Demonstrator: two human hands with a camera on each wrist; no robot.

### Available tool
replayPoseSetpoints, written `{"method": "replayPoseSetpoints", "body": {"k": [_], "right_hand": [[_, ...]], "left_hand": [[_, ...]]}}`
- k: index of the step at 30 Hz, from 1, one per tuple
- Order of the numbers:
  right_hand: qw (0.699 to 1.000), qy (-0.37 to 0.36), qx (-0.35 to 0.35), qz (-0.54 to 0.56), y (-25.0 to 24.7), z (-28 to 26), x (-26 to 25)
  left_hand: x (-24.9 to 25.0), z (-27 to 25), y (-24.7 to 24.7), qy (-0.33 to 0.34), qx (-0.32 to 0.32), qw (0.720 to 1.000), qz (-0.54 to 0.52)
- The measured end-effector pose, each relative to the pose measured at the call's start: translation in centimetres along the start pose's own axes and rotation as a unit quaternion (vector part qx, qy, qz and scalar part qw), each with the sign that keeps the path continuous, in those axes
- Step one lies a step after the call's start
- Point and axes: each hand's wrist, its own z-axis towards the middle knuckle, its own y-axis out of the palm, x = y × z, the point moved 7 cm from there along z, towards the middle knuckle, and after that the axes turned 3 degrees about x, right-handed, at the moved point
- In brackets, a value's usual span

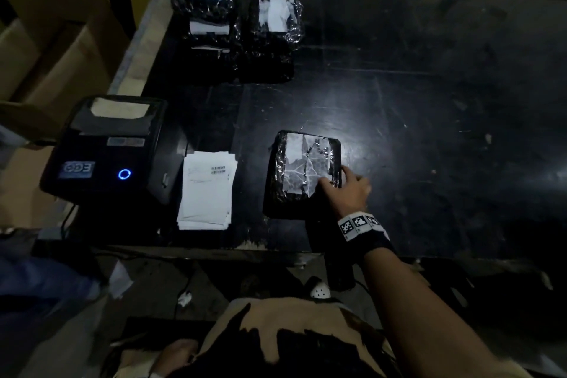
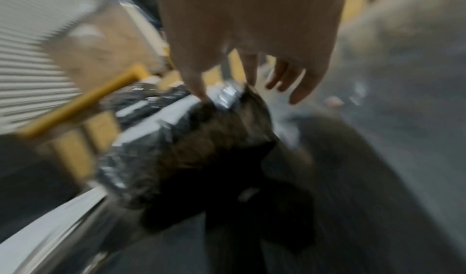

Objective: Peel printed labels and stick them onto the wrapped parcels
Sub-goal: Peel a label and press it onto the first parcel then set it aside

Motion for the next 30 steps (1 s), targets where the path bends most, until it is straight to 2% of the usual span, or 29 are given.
{"method": "replayPoseSetpoints", "body": {"k": [1,2,3,5,9,13,16,19,23,30], "right_hand": [[0.999,-0.023,0.013,-0.022,-0.5,-0.2,-0.9],[0.998,-0.050,0.024,-0.037,-0.6,-0.4,-1.8],[0.995,-0.078,0.029,-0.045,-0.5,-0.7,-2.7],[0.991,-0.132,0.012,-0.027,0.4,-1.8,-4.9],[0.964,-0.240,-0.097,0.056,4.3,-5.1,-9.9],[0.941,-0.263,-0.211,0.032,10.0,-7.8,-12.0],[0.929,-0.249,-0.275,-0.010,14.0,-8.6,-12.2],[0.928,-0.212,-0.303,-0.047,16.8,-8.7,-11.7],[0.936,-0.177,-0.293,-0.079,18.5,-8.1,-10.8],[0.959,-0.115,-0.243,-0.087,19.3,-6.9,-10.5]], "left_hand": [[0.5,-0.7,-0.5,-0.032,0.007,0.999,-0.007],[1.7,-1.5,-1.3,-0.035,0.023,0.999,-0.026],[4.2,-2.7,-2.3,-0.017,0.048,0.998,-0.030],[11.4,-6.7,-4.7,0.059,0.112,0.992,-0.018],[23.8,-12.4,-8.9,0.219,0.191,0.957,-0.023],[32.2,-13.5,-11.5,0.302,0.229,0.925,-0.018],[35.3,-11.6,-12.4,0.292,0.251,0.923,0.025],[35.8,-9.3,-12.4,0.215,0.258,0.933,0.132],[34.8,-8.4,-12.1,0.141,0.248,0.930,0.233],[34.3,-8.4,-11.9,0.119,0.230,0.930,0.262]]}}
